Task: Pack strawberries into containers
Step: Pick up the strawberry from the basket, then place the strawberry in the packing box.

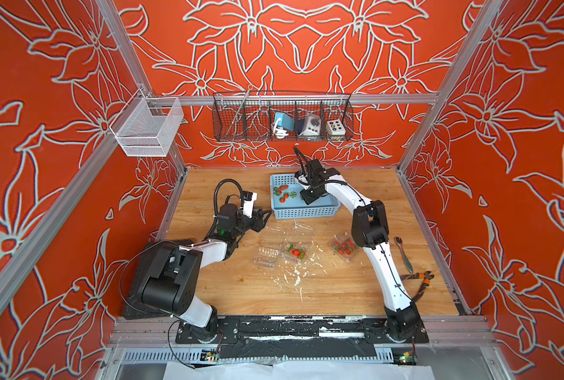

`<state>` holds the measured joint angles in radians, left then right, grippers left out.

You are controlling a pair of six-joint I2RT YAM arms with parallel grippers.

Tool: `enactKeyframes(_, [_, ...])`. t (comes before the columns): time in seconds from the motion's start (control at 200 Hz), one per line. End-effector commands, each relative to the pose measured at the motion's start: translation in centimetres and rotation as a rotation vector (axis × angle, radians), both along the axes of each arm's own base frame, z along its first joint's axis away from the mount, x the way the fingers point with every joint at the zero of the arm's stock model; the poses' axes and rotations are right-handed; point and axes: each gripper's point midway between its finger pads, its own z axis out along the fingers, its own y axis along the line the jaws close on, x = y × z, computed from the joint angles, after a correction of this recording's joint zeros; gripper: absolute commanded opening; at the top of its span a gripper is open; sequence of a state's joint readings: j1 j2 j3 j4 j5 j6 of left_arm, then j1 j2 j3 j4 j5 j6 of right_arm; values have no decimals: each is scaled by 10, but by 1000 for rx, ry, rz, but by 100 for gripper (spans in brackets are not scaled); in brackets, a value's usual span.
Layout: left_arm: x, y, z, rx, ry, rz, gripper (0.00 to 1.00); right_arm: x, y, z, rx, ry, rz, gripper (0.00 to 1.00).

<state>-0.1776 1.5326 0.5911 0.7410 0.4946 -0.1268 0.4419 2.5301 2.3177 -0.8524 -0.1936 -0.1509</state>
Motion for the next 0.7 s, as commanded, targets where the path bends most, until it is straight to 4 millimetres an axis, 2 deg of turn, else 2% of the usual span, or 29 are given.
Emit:
enactKeyframes(0.0, [1,-1,6,4,-23,-12,51,0,2,51,67,-66,9,0])
enactKeyframes(0.29, [0,-2,7,2,-26,-14,51,-13,-2,77,105,-96,3,0])
enactKeyframes(0.405, [0,-1,7,3,-25,-11,51,-27,-1,94,141,-96,15,0])
enactKeyframes(0.5, [0,-1,8,3,-28,-10,51,-47,2,113,174,-111,35,0])
enactKeyframes(0.616, [0,-1,7,0,-27,-10,51,-86,7,129,205,-132,59,0])
enactKeyframes(0.691, [-1,-1,8,-2,-29,-9,51,-119,10,124,209,-123,91,0])
